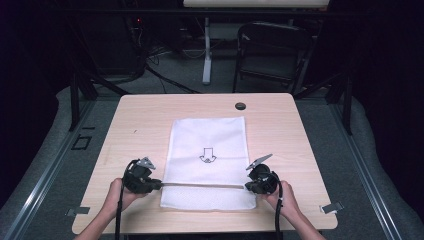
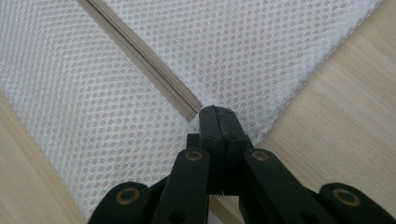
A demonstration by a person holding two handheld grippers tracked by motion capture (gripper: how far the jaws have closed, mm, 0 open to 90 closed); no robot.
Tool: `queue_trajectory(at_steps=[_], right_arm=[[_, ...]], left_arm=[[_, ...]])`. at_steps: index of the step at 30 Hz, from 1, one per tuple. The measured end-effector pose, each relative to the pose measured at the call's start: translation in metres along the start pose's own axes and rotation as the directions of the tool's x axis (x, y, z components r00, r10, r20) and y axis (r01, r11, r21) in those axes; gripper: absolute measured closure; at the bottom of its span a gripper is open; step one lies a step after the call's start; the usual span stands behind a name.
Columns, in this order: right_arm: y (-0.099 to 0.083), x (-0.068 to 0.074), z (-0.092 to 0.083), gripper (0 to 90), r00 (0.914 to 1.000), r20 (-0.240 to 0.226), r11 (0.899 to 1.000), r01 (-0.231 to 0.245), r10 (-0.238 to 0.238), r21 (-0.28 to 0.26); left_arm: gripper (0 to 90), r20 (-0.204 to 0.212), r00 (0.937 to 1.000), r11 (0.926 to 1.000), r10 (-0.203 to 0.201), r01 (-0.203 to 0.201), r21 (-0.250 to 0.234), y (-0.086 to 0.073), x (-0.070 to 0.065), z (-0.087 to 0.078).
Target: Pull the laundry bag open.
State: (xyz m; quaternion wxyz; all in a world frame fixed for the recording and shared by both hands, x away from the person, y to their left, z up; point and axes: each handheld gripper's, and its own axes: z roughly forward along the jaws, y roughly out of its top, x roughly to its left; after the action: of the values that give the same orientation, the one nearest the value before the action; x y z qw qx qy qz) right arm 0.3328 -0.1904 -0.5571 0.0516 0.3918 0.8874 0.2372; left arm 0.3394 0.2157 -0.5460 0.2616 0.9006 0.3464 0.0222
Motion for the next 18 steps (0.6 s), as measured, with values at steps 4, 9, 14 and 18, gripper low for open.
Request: queue_trajectory(at_steps=[4,9,14,18], right_arm=[[0.000,-0.002,0.000,90.0,1.0000,-0.006,1.000,0.000,0.000,0.000],[-0.001,-0.007,-0.001,86.4,0.9987,-0.044,1.000,-0.027,0.026,-0.009],[0.004,-0.004,-0.022,55.7,0.9987,-0.044,0.998,-0.029,0.026,-0.063],[0.000,-0.003,-0.038,32.9,0.9994,0.023,0.998,-0.024,0.025,-0.052]], left_arm=[[82.2,0.005,1.0000,0.9999,0.003,-0.003,-0.010,0.000,0.000,-0.002],[69.2,0.074,0.9969,0.9972,-0.027,0.032,-0.068,0.004,0.003,-0.005],[43.6,0.074,0.9969,0.9950,-0.028,0.035,-0.094,0.009,-0.003,-0.010],[26.2,0.059,0.9976,0.9937,-0.038,0.044,-0.103,0.011,-0.008,-0.015]])
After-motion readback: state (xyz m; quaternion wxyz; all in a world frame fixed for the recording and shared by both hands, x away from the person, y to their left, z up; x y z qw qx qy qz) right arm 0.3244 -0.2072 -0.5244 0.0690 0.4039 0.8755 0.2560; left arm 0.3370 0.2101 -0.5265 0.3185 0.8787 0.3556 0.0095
